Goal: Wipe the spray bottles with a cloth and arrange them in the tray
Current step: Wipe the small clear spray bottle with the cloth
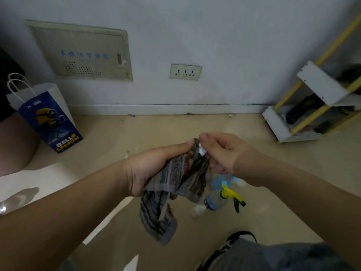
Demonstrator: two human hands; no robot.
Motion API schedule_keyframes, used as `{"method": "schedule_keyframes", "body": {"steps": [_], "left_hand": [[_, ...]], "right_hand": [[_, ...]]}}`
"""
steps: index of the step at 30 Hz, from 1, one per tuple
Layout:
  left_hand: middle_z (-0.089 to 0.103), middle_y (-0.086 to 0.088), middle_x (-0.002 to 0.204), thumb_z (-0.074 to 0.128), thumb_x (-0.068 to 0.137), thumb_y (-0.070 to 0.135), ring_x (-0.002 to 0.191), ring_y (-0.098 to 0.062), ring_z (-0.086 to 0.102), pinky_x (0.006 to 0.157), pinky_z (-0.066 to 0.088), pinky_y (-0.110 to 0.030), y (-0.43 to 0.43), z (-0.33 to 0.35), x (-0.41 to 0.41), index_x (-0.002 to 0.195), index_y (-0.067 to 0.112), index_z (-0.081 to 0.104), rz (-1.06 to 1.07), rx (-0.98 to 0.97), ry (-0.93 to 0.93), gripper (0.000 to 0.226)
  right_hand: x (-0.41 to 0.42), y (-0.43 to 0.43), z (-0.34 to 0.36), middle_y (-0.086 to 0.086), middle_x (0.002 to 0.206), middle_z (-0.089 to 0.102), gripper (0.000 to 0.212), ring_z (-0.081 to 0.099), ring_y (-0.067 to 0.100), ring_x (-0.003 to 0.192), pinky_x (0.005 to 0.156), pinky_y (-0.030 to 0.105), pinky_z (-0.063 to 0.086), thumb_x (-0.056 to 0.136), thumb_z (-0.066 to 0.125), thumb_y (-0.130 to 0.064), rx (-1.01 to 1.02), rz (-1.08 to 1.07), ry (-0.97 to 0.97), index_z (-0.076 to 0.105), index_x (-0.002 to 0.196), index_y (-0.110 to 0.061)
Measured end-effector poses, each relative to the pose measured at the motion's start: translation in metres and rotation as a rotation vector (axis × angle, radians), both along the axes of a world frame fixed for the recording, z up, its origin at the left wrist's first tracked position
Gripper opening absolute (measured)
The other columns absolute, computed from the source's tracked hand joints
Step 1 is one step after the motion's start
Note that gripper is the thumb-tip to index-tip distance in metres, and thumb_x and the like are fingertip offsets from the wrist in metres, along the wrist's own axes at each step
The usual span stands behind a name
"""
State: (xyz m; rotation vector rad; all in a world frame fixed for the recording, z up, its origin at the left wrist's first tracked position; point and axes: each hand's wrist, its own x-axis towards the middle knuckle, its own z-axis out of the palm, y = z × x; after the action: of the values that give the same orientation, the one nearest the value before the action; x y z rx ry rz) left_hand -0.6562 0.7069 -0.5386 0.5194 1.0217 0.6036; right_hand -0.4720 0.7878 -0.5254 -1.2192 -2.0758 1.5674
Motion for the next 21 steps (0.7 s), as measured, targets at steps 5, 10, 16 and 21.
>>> {"method": "schedule_keyframes", "body": {"steps": [5,10,16,21], "left_hand": [[0.079,-0.003,0.107,0.07,0.097,0.034,0.096,-0.012,0.076,0.084,0.061,-0.025,0.019,-0.014,0.048,0.12,0.018,0.071,-0.007,0.569,0.388,0.028],[0.072,0.009,0.085,0.068,0.099,0.028,0.076,-0.008,0.069,0.062,0.052,-0.017,0.031,-0.041,0.062,0.105,0.029,0.067,-0.208,0.782,0.832,0.006],[0.066,0.004,0.078,0.059,0.102,0.025,0.072,-0.01,0.06,0.058,0.043,-0.017,0.044,-0.067,0.074,0.083,0.023,0.062,-0.134,0.692,0.988,0.019],[0.069,-0.002,0.08,0.062,0.099,0.028,0.077,-0.02,0.065,0.061,0.045,-0.022,0.05,-0.076,0.083,0.091,0.015,0.069,-0.168,0.611,0.991,0.017]], "right_hand": [[0.053,0.008,-0.01,-0.009,0.049,0.038,0.05,0.035,0.009,0.041,0.045,0.034,0.04,0.103,0.047,-0.051,0.085,-0.216,-0.092,0.056,0.063,-0.022],[0.106,0.009,-0.014,0.001,0.053,0.032,0.052,0.029,0.014,0.047,0.052,0.029,0.029,0.101,0.051,-0.036,0.324,-0.469,-0.237,0.036,0.057,-0.011],[0.143,0.029,-0.024,0.005,0.062,0.049,0.054,0.048,0.026,0.059,0.057,0.036,0.039,0.1,0.042,-0.048,0.498,-0.411,-0.64,0.044,0.064,-0.009],[0.156,0.052,-0.089,0.005,0.096,0.06,0.042,0.054,0.025,0.084,0.076,0.033,0.042,0.105,0.032,-0.05,0.385,-0.298,-1.04,0.053,0.089,-0.017]]}}
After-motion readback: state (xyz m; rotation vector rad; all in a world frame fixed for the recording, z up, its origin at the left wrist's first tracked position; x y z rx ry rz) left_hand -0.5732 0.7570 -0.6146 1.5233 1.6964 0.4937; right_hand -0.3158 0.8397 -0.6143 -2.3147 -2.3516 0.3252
